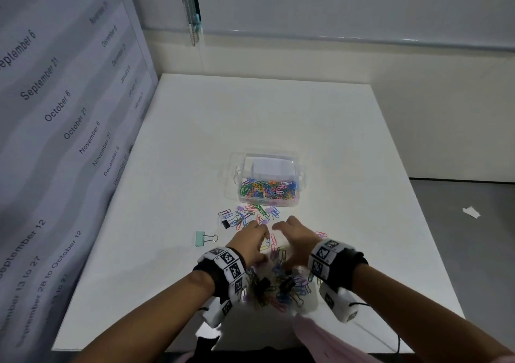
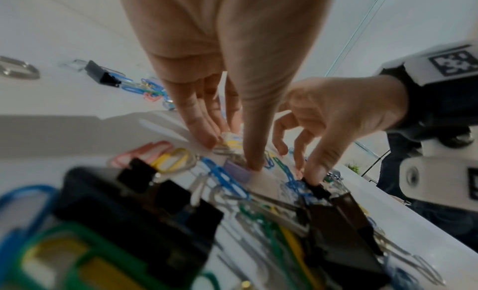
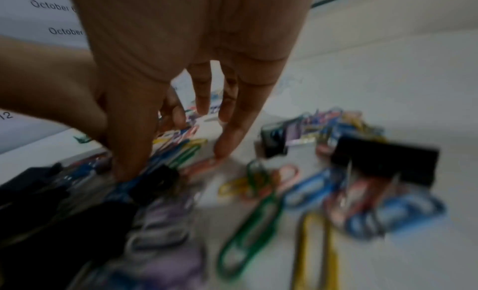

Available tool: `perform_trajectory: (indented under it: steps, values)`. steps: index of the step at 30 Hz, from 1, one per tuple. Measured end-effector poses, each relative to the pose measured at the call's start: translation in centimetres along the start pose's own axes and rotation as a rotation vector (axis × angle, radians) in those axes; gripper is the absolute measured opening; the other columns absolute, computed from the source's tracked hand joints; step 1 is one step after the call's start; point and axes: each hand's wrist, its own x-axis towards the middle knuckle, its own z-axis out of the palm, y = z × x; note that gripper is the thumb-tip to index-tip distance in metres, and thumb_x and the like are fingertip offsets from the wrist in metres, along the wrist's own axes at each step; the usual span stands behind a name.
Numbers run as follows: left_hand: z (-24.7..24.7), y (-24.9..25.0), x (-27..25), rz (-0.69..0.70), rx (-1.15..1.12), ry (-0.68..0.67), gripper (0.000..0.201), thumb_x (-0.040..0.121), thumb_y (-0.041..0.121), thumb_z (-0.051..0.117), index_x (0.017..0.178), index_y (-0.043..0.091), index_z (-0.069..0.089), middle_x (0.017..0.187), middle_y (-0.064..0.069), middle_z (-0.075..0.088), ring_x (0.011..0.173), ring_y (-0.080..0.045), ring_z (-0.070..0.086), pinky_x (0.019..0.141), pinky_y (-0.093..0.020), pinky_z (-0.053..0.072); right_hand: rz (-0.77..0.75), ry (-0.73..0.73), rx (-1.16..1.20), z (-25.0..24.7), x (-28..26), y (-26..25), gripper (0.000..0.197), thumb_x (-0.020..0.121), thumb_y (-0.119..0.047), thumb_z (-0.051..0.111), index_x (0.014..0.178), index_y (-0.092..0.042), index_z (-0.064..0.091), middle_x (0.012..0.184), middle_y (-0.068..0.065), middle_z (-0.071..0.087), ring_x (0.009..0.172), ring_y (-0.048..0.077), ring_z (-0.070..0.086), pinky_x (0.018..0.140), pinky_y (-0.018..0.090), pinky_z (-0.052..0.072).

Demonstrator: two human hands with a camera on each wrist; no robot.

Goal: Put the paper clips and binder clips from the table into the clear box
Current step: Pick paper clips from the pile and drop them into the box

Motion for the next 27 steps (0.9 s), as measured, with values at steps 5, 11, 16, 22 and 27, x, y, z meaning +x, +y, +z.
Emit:
perform_trajectory:
  steps: [5, 11, 16, 22, 27]
  values:
    - [0.2, 0.3, -0.1, 0.020, 0.077, 0.011, 0.019, 0.080, 0.009, 0.058, 0.100, 0.006, 0.059, 0.097, -0.010, 0.055, 0.099, -0.030, 0.055, 0.081, -0.036, 0.042, -0.056, 0.111, 0.163, 2.3, 0.2, -0.7, 0.047, 0.068, -0.013, 0.075, 0.110, -0.001, 0.058, 0.108, 0.022, 0.051, 0.093, 0.034, 0.057, 0.077, 0.031, 0.043]
    - [0.1, -0.1, -0.3, 0.052, 0.135, 0.013, 0.018, 0.084, 0.012, 0.055, 0.101, 0.008, 0.056, 0.107, -0.012, 0.059, 0.101, -0.028, 0.053, 0.082, -0.035, 0.041, -0.023, 0.080, 0.078, 1.2, 0.1, -1.2, 0.019, 0.079, -0.010, 0.061, 0.095, -0.003, 0.068, 0.104, 0.018, 0.066, 0.098, 0.030, 0.060, 0.083, 0.029, 0.042]
    - [-0.3, -0.2, -0.3, 0.069, 0.144, 0.001, 0.016, 0.084, 0.011, 0.058, 0.100, 0.007, 0.055, 0.107, -0.012, 0.058, 0.099, -0.028, 0.055, 0.083, -0.034, 0.042, 0.090, -0.029, 0.052, -0.8, 0.3, -0.9, 0.013, 0.071, -0.009, 0.066, 0.079, -0.019, 0.065, 0.098, 0.008, 0.071, 0.093, 0.023, 0.061, 0.065, 0.021, 0.035]
    - [-0.3, 0.0, -0.1, 0.002, 0.012, 0.031, 0.014, 0.080, 0.006, 0.061, 0.094, 0.009, 0.059, 0.094, -0.005, 0.052, 0.096, -0.027, 0.058, 0.079, -0.030, 0.044, 0.162, 0.144, 0.276, -5.3, 1.3, -1.2, 0.012, 0.070, -0.002, 0.071, 0.077, -0.012, 0.066, 0.082, 0.005, 0.068, 0.060, 0.009, 0.058, 0.054, 0.015, 0.048]
    - [-0.3, 0.4, -0.5, -0.007, -0.055, 0.027, 0.018, 0.078, -0.001, 0.054, 0.093, 0.006, 0.062, 0.098, -0.011, 0.065, 0.092, -0.027, 0.061, 0.079, -0.032, 0.049, 0.162, 0.344, 0.351, -9.8, 3.4, -1.9, 0.017, 0.074, -0.002, 0.064, 0.070, -0.018, 0.066, 0.074, -0.005, 0.066, 0.070, 0.013, 0.059, 0.062, 0.018, 0.052]
